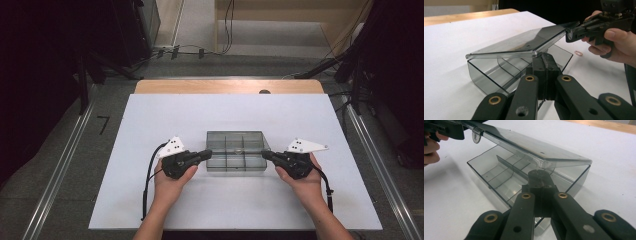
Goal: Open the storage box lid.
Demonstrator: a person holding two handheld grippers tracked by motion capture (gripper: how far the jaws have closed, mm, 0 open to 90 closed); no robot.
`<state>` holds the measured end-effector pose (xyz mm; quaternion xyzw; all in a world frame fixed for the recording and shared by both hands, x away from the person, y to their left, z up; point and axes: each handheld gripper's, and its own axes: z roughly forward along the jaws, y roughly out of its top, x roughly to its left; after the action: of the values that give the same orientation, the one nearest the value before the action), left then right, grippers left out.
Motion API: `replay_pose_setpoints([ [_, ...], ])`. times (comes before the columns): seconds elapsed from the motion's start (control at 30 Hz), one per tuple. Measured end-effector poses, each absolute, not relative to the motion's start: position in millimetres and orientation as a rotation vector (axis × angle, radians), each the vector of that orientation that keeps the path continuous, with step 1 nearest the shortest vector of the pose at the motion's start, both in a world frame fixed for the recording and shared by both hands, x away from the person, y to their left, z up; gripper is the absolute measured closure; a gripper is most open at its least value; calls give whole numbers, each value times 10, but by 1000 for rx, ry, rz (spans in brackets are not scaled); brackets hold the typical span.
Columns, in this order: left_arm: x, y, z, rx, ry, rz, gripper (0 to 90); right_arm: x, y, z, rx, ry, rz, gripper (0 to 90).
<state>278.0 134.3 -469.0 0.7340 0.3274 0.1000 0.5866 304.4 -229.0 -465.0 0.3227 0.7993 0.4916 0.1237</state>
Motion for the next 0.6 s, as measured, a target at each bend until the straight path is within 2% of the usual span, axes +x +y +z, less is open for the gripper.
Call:
replay_pose_setpoints([
  [0.6,2775,1340,-4642,1684,764,266,896,3036,-2316,-4531,941,2285,1480,885],
])
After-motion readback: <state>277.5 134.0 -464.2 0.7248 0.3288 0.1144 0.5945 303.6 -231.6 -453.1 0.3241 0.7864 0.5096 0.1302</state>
